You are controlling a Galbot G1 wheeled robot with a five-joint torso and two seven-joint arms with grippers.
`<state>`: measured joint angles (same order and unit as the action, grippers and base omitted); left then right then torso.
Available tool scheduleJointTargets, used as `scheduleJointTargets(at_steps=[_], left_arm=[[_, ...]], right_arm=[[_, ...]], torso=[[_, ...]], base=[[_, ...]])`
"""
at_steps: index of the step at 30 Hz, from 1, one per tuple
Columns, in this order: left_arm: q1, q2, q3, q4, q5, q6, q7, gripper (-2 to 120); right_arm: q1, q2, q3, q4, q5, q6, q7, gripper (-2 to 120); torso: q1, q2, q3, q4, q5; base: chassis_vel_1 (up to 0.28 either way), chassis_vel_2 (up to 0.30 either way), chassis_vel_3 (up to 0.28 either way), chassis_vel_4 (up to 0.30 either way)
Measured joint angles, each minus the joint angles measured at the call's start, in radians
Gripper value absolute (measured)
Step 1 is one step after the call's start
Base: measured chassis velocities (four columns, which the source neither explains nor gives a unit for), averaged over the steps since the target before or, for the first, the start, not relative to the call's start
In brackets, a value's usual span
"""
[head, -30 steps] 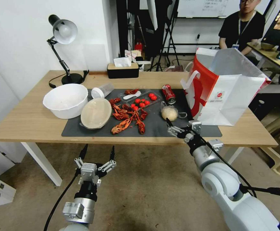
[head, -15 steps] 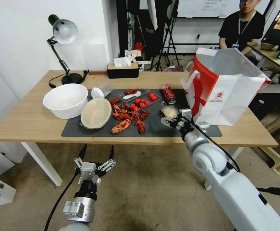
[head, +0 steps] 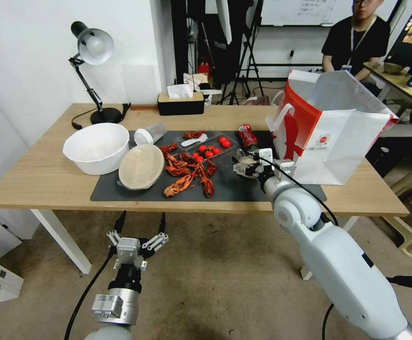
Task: Pick up the trash from the table and place it into the takeout bag.
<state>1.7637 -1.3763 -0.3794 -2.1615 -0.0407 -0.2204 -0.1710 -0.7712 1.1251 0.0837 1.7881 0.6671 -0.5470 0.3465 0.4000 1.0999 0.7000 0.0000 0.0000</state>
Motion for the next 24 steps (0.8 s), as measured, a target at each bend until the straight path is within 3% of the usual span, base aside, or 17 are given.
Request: scheduleJointTargets(at_steps=[24], left_arm=[[0.002,0.006,-0.008,-0.007,-0.005,0.000,-0.003,100]], right_arm=[[0.013,0.021,-0.009,-0.021,0.052,-0.110,0.092,100]], torso=[[0.000,0.000,0.000,-0.0001,0.0000]], base=[[0.000,0.000,0.000,0.000]])
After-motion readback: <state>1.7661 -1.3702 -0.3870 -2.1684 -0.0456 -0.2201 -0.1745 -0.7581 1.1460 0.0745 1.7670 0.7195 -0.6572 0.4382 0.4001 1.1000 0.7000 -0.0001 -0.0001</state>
